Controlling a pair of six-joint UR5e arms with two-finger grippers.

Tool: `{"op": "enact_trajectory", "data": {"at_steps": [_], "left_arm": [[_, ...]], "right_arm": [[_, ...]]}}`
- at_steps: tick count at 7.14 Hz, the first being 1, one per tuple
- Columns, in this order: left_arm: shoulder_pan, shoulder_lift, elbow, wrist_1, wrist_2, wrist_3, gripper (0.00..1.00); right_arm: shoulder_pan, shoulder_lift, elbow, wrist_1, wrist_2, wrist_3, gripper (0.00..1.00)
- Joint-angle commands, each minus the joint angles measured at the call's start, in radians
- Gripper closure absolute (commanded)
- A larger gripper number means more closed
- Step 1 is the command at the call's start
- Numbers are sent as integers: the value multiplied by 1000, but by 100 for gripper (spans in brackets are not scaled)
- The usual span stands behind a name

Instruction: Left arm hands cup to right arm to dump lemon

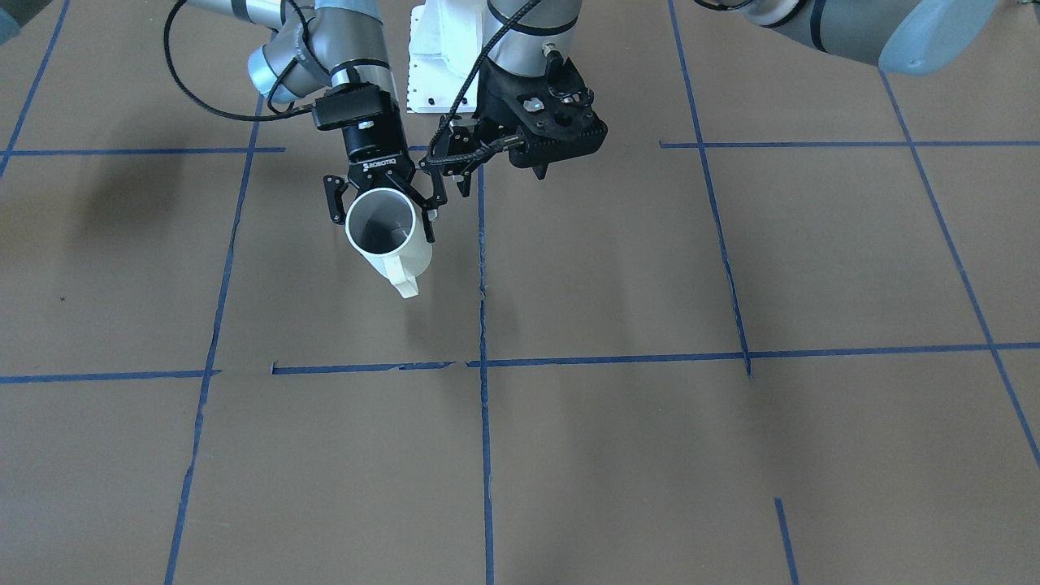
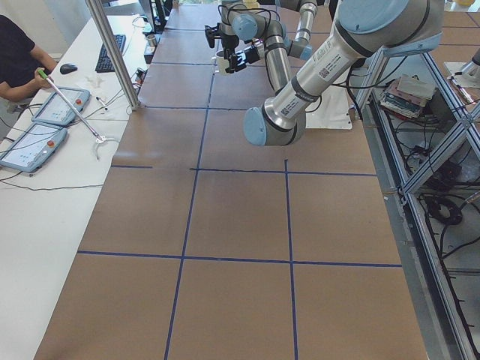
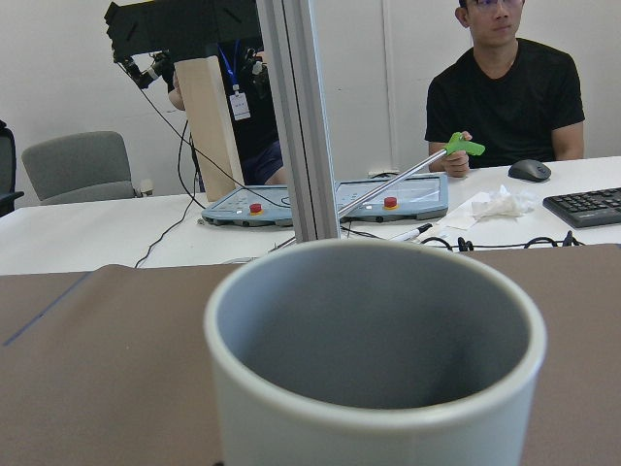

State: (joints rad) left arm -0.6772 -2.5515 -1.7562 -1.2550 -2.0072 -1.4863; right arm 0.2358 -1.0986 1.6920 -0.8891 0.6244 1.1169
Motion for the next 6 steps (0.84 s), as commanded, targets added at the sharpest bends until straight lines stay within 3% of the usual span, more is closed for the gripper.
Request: {"op": "enact_trajectory", "data": {"at_steps": [1, 2, 6], "left_arm": [[-2, -70, 73, 6, -65, -5, 1], [-1, -111, 146, 8, -105, -6, 2], [1, -107, 158, 40, -113, -3, 8]], "right_arm": [[-36, 103, -116, -19, -86, -6, 64], [-36, 103, -117, -19, -87, -9, 64], [-33, 105, -114, -4, -89, -72, 62]]}}
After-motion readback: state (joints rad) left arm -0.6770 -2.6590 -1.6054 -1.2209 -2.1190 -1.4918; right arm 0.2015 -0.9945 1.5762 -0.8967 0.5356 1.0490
